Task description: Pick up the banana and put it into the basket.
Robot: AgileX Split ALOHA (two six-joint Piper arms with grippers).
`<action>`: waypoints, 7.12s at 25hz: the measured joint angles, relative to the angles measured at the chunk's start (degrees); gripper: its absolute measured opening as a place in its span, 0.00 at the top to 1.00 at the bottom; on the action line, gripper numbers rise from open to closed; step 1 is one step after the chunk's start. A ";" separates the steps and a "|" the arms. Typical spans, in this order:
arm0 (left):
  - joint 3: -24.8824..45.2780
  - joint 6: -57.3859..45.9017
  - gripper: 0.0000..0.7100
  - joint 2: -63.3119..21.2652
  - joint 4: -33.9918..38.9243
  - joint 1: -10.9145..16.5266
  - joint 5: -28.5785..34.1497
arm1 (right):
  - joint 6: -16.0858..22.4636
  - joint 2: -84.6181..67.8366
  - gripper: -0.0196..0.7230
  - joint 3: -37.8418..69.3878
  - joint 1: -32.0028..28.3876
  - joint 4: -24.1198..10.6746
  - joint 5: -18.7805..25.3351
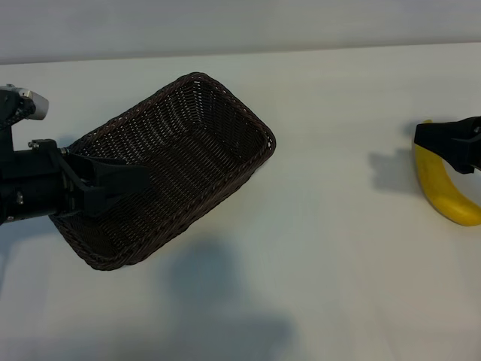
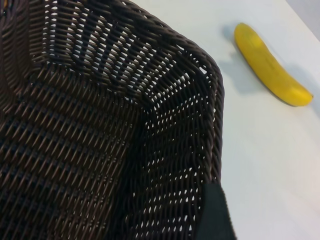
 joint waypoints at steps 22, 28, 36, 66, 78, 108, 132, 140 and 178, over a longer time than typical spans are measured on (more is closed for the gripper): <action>0.00 -0.14 0.24 0.00 0.00 0.00 -0.79 | 0.00 0.00 0.32 0.00 0.00 -0.23 0.00; 0.00 -0.14 0.24 0.00 -0.18 0.00 -0.92 | 0.05 0.00 0.32 0.00 0.00 -0.23 0.00; 0.00 -3.07 0.24 0.00 -0.18 0.00 -1.12 | 0.09 0.00 0.32 0.00 0.00 -0.27 0.00; 0.00 -78.09 0.24 -18.57 60.47 0.00 -4.44 | 0.12 0.00 0.32 0.00 0.00 -0.27 0.00; 0.00 -81.47 0.24 -14.86 60.59 0.00 -9.59 | 0.12 0.00 0.32 0.00 0.00 -0.27 0.00; -0.04 -70.76 0.24 10.41 47.30 0.00 -24.76 | 0.12 0.00 0.32 0.00 0.00 -0.27 0.00; -0.04 -69.84 0.70 12.19 44.23 0.00 -27.49 | 0.12 0.00 0.32 0.00 0.00 -0.22 0.00; -0.04 -69.38 0.78 12.19 44.31 0.00 -27.89 | 0.12 0.00 0.32 0.00 0.00 -0.22 0.00; -15.11 -27.77 0.78 23.62 14.27 -2.26 -11.76 | 0.12 0.00 0.32 0.00 0.00 0.75 -1.45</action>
